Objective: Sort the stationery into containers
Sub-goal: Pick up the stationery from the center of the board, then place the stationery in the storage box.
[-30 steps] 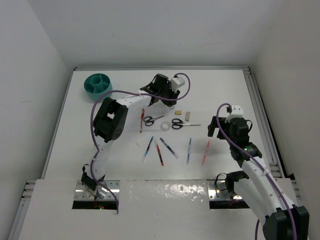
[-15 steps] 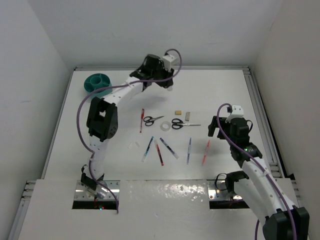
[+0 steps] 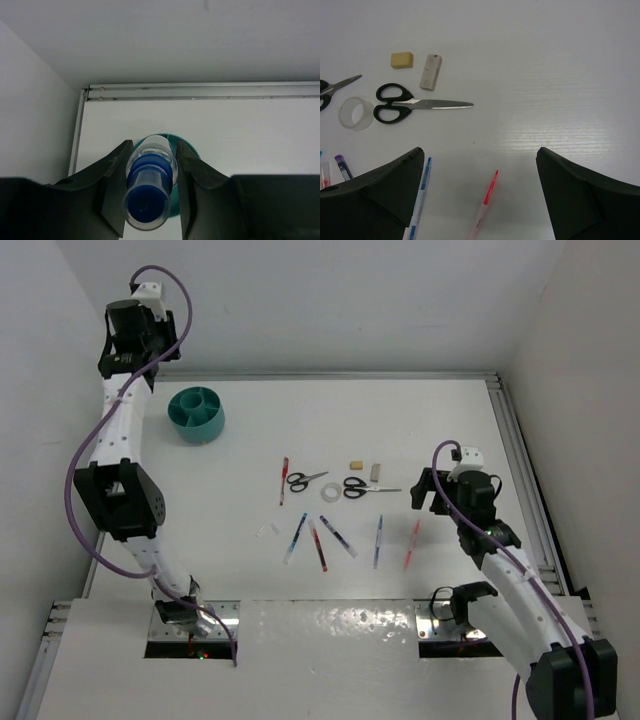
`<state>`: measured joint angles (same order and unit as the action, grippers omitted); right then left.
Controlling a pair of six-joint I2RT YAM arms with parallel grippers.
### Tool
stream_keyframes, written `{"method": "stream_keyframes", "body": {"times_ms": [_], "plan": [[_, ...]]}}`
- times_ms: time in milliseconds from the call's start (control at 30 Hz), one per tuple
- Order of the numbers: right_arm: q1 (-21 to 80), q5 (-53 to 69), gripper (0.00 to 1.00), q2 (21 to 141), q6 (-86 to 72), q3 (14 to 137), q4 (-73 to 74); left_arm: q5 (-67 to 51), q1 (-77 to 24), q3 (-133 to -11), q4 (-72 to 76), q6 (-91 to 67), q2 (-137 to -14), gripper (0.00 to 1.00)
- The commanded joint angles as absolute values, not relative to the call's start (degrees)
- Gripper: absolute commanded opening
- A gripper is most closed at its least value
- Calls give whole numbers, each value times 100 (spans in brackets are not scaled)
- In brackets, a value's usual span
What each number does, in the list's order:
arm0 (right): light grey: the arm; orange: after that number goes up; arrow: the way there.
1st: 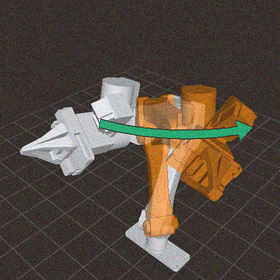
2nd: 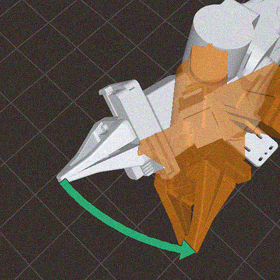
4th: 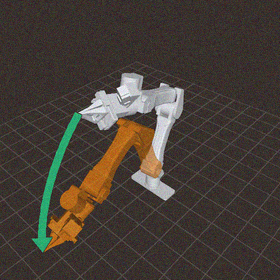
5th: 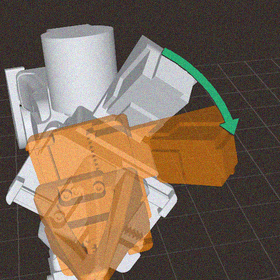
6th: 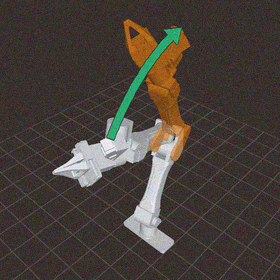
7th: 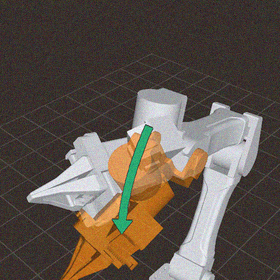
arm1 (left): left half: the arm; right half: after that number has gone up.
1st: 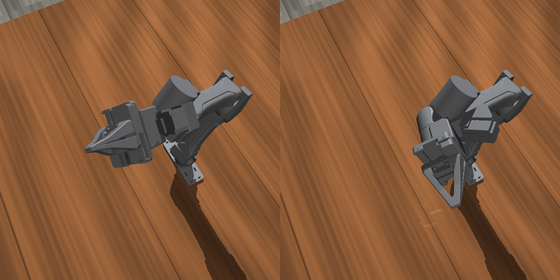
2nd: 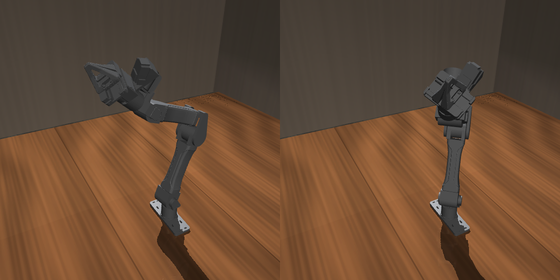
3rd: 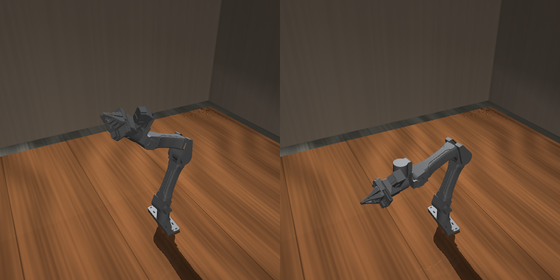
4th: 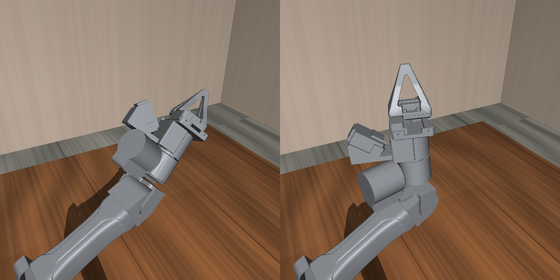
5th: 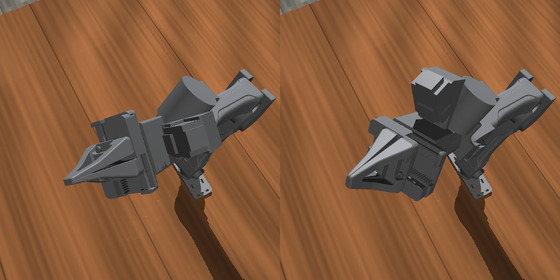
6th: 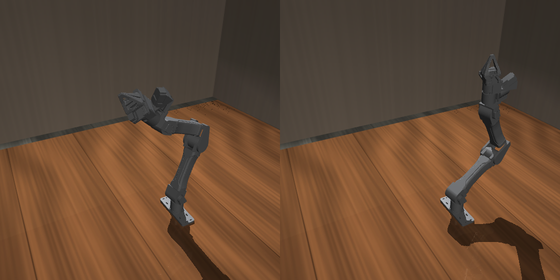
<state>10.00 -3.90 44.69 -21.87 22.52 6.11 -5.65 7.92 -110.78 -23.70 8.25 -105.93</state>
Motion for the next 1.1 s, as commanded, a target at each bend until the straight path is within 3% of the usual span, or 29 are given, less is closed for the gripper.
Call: {"method": "stream_keyframes", "body": {"times_ms": [0,400,1000,1033,1067], "plan": [[1046,-202,91,4579,-2294,2593,273,-668,869,-11144,-2584,1063,-10906,0],[1046,-325,90,4333,-2470,2514,448,-1256,1055,-10073,-1855,1142,-10916,0],[1055,-492,90,4140,-2479,2672,870,-888,1116,-10028,-1591,1292,-11522,0],[1055,-501,90,4157,-2452,2681,888,-896,1099,-10028,-1591,1292,-11540,0],[1046,-501,90,4157,-2452,2698,905,-957,1099,-10028,-1591,1292,-11575,10]]}}
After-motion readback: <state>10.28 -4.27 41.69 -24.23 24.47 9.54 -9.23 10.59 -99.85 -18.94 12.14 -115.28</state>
